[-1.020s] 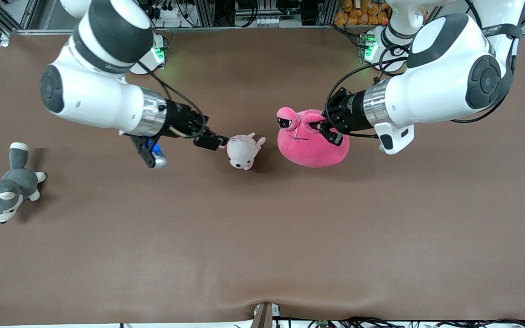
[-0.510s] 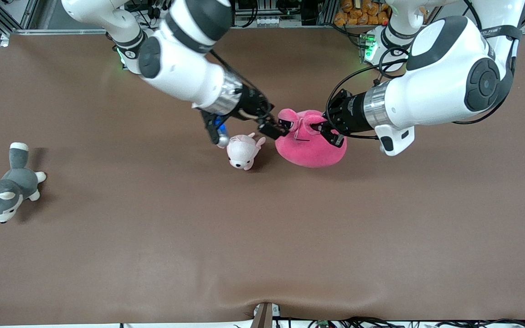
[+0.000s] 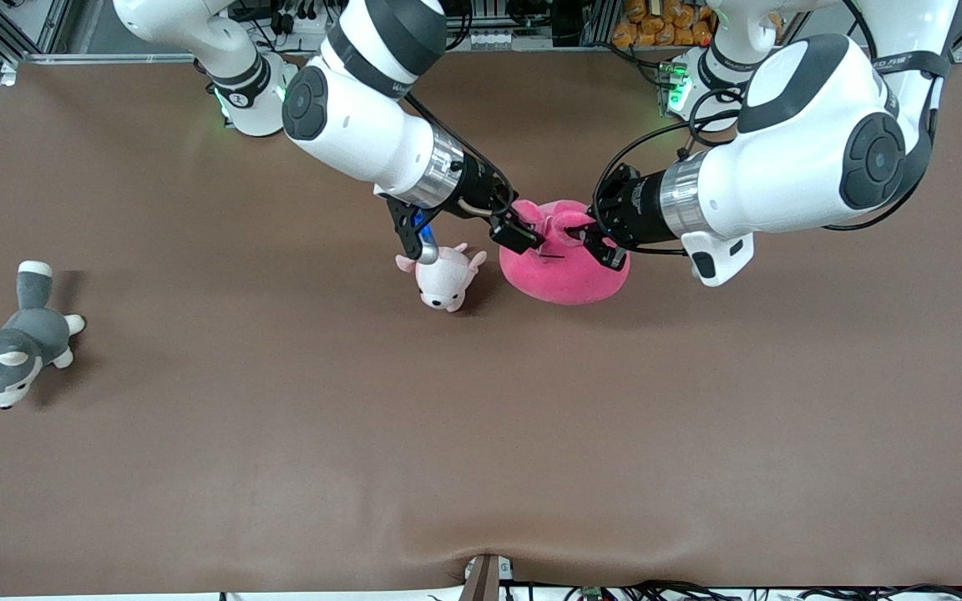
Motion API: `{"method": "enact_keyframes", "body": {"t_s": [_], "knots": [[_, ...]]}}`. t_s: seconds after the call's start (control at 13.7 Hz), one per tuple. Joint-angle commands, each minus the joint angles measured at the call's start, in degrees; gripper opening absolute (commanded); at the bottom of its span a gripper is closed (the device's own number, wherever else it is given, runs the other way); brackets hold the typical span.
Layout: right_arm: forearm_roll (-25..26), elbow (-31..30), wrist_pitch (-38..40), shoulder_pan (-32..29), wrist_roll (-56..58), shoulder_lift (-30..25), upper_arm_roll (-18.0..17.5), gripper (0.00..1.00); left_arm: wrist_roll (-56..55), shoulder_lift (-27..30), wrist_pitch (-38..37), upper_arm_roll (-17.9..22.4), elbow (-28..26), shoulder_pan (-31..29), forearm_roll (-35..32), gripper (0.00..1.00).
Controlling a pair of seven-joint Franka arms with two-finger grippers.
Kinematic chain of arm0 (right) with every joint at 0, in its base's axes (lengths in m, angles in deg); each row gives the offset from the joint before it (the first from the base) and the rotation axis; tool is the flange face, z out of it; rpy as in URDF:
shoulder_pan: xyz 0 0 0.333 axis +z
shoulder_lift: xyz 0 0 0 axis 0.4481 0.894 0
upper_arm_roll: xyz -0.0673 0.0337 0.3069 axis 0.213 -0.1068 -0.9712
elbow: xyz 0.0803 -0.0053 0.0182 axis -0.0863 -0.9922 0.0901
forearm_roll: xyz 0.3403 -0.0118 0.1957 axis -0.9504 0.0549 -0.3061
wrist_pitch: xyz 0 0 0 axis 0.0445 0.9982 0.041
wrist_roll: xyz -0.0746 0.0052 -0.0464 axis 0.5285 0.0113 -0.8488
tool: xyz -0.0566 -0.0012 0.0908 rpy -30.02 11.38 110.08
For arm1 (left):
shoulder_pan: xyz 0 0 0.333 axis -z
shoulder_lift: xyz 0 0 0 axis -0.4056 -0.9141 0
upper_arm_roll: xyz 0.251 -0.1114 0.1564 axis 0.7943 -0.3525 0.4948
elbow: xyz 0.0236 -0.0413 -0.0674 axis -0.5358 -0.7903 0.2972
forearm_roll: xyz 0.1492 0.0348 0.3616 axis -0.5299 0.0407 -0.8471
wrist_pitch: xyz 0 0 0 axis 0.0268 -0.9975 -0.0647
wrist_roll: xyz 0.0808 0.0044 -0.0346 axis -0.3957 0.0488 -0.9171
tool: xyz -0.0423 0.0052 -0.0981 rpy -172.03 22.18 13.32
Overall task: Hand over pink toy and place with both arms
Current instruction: 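Grasp the pink toy with the right gripper while the left gripper releases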
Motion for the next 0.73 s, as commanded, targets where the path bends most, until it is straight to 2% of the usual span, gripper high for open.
{"method": "enact_keyframes", "body": {"t_s": [0.0, 0.07, 0.15, 0.66], "knots": [[0.54, -0.15, -1.85, 0.84, -0.51, 0.18, 0.35, 0.3, -2.28, -0.9, -0.77, -0.29, 1.35, 1.06, -0.43, 0.0], [0.54, -0.06, -1.85, 0.93, -0.51, 0.26, 0.35, 0.04, -2.28, -0.99, -0.77, -0.29, 1.35, 1.06, -0.43, 0.0], [0.54, -0.06, -1.85, 0.93, -0.6, 0.26, 0.35, 0.0, -2.28, -0.99, -0.77, -0.2, 1.44, 0.97, -0.43, 0.0], [0.54, -0.15, -1.5, -1.17, -0.86, -0.17, 0.79, 0.0, -2.27, -0.9, -0.77, -0.11, 1.35, 0.97, -0.61, 0.0]]}}
